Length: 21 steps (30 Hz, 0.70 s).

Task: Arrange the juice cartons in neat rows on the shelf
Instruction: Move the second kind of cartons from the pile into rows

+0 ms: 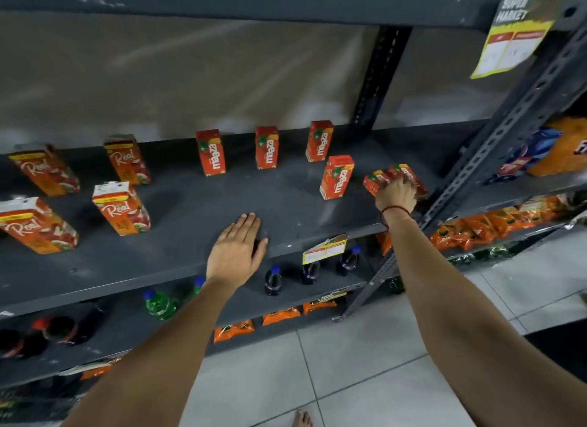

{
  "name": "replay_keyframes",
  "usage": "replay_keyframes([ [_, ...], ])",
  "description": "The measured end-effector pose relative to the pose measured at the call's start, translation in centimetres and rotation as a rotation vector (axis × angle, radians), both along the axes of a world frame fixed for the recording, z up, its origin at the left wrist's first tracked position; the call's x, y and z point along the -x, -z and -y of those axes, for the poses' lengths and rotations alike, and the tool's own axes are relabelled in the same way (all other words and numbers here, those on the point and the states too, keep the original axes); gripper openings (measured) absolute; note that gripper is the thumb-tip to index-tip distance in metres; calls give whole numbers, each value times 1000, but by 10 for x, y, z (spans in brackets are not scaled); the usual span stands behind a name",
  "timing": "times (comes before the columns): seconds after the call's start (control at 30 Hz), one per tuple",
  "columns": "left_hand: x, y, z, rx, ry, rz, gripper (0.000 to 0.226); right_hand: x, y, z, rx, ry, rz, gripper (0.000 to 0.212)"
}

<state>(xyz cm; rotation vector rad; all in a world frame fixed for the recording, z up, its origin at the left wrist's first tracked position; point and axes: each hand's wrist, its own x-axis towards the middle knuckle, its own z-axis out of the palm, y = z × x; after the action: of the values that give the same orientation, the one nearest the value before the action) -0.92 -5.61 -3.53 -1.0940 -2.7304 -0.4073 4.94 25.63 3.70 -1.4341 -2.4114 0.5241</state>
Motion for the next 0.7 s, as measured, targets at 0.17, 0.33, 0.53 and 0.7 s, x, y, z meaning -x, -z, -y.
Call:
replay_keyframes([
  [0.17, -1, 1, -1, 24, -14, 2, 60, 4, -11, -23, 161, -37, 29, 40],
  [0.33, -2, 0, -2, 39, -26, 12, 59, 13, -20, -29, 371, -105, 40, 56],
  [0.53, -1, 1, 0, 78, -15, 10, 69, 6, -4, -19, 386, 67, -105, 61],
  [0.7, -2, 2, 2, 202, -19, -50, 89, -28, 17, 2, 716, 82, -802, 40],
])
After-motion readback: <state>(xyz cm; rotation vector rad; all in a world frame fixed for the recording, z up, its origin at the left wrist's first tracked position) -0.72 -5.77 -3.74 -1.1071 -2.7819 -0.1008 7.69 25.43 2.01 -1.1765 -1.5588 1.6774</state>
